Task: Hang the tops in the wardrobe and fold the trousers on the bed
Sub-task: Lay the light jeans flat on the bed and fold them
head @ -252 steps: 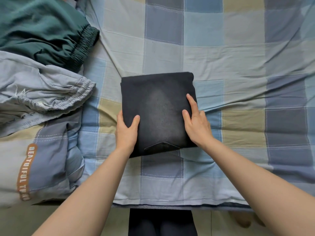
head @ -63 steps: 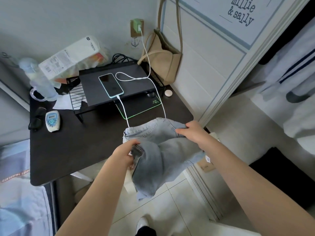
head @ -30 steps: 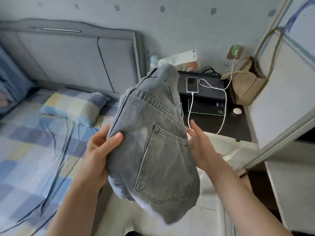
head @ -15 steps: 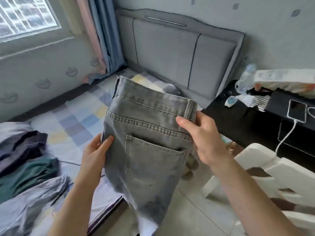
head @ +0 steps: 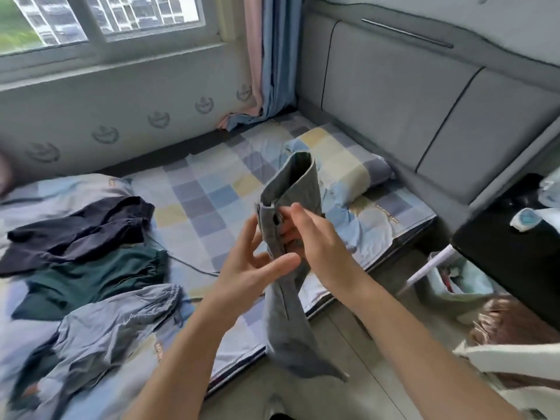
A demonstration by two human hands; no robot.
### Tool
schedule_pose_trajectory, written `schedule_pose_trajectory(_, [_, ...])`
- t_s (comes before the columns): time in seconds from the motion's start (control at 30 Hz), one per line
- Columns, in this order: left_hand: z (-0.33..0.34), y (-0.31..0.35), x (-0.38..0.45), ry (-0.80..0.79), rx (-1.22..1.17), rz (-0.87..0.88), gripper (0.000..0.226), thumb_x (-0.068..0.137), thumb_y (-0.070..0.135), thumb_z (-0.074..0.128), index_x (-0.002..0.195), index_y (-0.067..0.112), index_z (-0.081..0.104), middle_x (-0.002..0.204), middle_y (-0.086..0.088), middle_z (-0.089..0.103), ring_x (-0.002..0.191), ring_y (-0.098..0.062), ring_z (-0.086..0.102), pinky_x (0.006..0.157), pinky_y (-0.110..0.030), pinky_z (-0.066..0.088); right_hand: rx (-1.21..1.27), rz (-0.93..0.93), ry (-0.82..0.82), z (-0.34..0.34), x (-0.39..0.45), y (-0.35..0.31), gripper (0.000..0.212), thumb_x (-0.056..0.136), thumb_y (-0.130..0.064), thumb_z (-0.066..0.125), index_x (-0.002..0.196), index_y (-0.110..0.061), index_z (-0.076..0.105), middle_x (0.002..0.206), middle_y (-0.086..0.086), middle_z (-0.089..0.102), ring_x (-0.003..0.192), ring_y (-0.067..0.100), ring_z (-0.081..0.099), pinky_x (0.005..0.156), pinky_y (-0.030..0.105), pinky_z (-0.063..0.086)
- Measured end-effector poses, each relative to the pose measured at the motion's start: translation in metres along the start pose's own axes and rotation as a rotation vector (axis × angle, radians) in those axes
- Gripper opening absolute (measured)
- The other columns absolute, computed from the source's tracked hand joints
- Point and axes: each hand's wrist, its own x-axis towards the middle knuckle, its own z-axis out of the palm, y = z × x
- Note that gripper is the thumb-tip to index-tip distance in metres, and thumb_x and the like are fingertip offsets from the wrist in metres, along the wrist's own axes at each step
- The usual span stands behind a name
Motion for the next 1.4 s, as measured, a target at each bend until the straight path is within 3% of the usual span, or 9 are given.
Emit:
schedule_pose_trajectory(0.13, [-0.03,-0.02,0.001,0.172,-0.006,0.013,0.048,0.091,-0.005,0.059,0.13,0.023,0.057,0.115,-0.009,0.07,0.103,-0.026,0.068,0.08,-0.031,0.057,-0.002,0.181,-0.265,0.004,0.024,0.005,0.046,0.102,-0.042,0.027,0.11,-0.025,0.069,0.11,-0.003,0.069,0.103,0.005,0.062,0.1,0.033,0.046])
schedule_pose_trajectory(0.2, [-0.038,-0.029,0.002,0.278,-0.082,0.005,0.043,0.093,-0.004,0.055,0.119,0.029,0.066,0.105,-0.008,0.074,0.096,-0.023,0.07,0.073,-0.028,0.056,-0.165,0.125,-0.331,0.005,0.034,0.015,0.031,0.101,-0.017,0.042,0.123,-0.015,0.064,0.12,-0.005,0.055,0.102,-0.006,0.056,0.094,0.013,0.043])
schedule_pose_trajectory(0.3, [-0.05,-0.035,0.006,0.364,-0.243,0.016,0.035,0.091,0.001,0.055,0.115,0.022,0.069,0.104,-0.01,0.073,0.09,-0.023,0.072,0.069,-0.03,0.057,-0.222,0.066,-0.236,0.01,0.041,0.032,0.046,0.087,-0.002,0.061,0.125,-0.027,0.059,0.125,-0.002,0.044,0.105,0.002,0.054,0.091,0.013,0.045])
schedule_pose_trajectory(0.43, [-0.059,-0.03,0.016,0.382,-0.278,0.058,0.031,0.085,0.008,0.061,0.115,0.016,0.067,0.107,-0.015,0.072,0.093,-0.029,0.072,0.069,-0.031,0.058,-0.094,0.109,-0.146,0.021,0.046,0.051,0.064,0.078,-0.016,0.077,0.134,-0.022,0.046,0.126,0.0,0.055,0.11,0.008,0.058,0.094,0.026,0.051])
schedule_pose_trajectory(0.53, [-0.06,-0.026,0.022,0.442,-0.246,0.067,0.03,0.085,0.006,0.06,0.113,0.015,0.069,0.101,-0.011,0.073,0.085,-0.023,0.072,0.065,-0.028,0.057,-0.22,0.052,-0.064,0.021,0.06,0.057,0.024,0.083,-0.013,0.071,0.107,-0.017,0.066,0.099,-0.003,0.071,0.093,0.008,0.065,0.087,0.039,0.053])
schedule_pose_trajectory(0.73, [-0.108,0.001,0.014,0.691,0.052,0.215,0.025,0.093,0.007,0.059,0.103,0.026,0.072,0.1,0.0,0.075,0.088,-0.013,0.071,0.073,-0.025,0.058,-0.145,-0.039,0.087,-0.052,0.108,0.042,0.009,0.096,-0.017,0.057,0.093,-0.014,0.065,0.089,0.014,0.07,0.083,0.025,0.065,0.08,0.039,0.052])
schedule_pose_trajectory(0.9, [-0.156,0.027,0.005,0.929,0.266,0.293,0.023,0.095,0.011,0.057,0.096,0.03,0.069,0.092,0.012,0.074,0.084,-0.004,0.066,0.077,-0.018,0.056,-0.29,-0.192,0.102,-0.124,0.157,0.025,0.01,0.099,-0.019,0.051,0.099,-0.013,0.059,0.091,0.003,0.064,0.084,0.007,0.056,0.078,0.015,0.044])
schedule_pose_trajectory(1.1, [-0.156,0.046,0.017,0.971,0.446,0.298,0.022,0.097,0.012,0.056,0.091,0.03,0.068,0.081,0.017,0.071,0.073,0.002,0.063,0.067,-0.014,0.053,-0.335,-0.262,0.072,-0.165,0.194,-0.004,0.029,0.088,-0.037,0.065,0.084,-0.008,0.068,0.073,-0.007,0.065,0.063,-0.005,0.052,0.062,0.013,0.044])
schedule_pose_trajectory(1.4, [-0.139,0.12,0.043,1.004,0.639,0.442,0.012,0.094,0.032,0.056,0.092,0.033,0.068,0.079,0.016,0.067,0.072,-0.004,0.055,0.066,-0.018,0.048,-0.083,-0.31,-0.01,-0.194,0.245,-0.086,0.019,0.081,-0.037,0.073,0.068,-0.023,0.073,0.067,-0.012,0.069,0.063,0.003,0.061,0.059,0.02,0.05])
